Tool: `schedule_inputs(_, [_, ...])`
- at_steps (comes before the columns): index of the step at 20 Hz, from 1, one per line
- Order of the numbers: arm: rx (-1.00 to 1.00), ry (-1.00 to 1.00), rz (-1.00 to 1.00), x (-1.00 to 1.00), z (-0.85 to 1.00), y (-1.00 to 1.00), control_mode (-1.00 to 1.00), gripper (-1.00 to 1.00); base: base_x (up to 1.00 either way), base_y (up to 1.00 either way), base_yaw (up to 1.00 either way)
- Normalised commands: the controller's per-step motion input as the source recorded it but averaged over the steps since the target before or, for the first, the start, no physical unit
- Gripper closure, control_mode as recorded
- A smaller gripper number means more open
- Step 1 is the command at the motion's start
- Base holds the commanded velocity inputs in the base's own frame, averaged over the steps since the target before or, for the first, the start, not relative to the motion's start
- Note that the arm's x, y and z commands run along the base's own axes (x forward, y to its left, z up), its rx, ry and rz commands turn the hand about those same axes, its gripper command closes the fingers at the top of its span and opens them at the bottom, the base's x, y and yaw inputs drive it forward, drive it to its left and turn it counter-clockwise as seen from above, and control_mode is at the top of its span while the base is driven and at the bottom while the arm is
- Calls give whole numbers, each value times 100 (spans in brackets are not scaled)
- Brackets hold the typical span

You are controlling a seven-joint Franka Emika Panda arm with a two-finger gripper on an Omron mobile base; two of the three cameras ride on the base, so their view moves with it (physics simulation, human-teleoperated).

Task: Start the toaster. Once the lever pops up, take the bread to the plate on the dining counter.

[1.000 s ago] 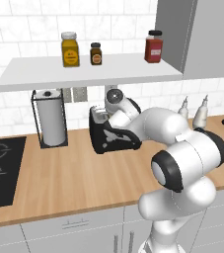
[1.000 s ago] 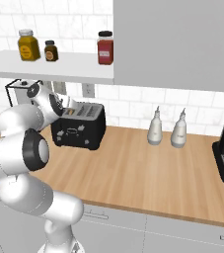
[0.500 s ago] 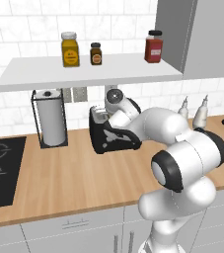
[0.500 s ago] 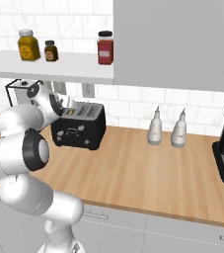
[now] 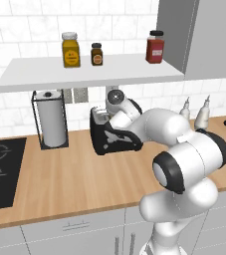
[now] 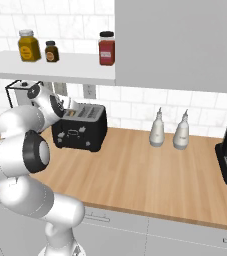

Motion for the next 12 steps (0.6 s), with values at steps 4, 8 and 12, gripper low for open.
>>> schedule_inputs(4, [0, 0, 0, 0, 0, 0, -100, -100, 0, 0, 0])
schedule_inputs(8, [0, 0, 0, 0, 0, 0, -100, -100, 0, 0, 0])
schedule_inputs(12, [0, 0, 0, 0, 0, 0, -100, -100, 0, 0, 0])
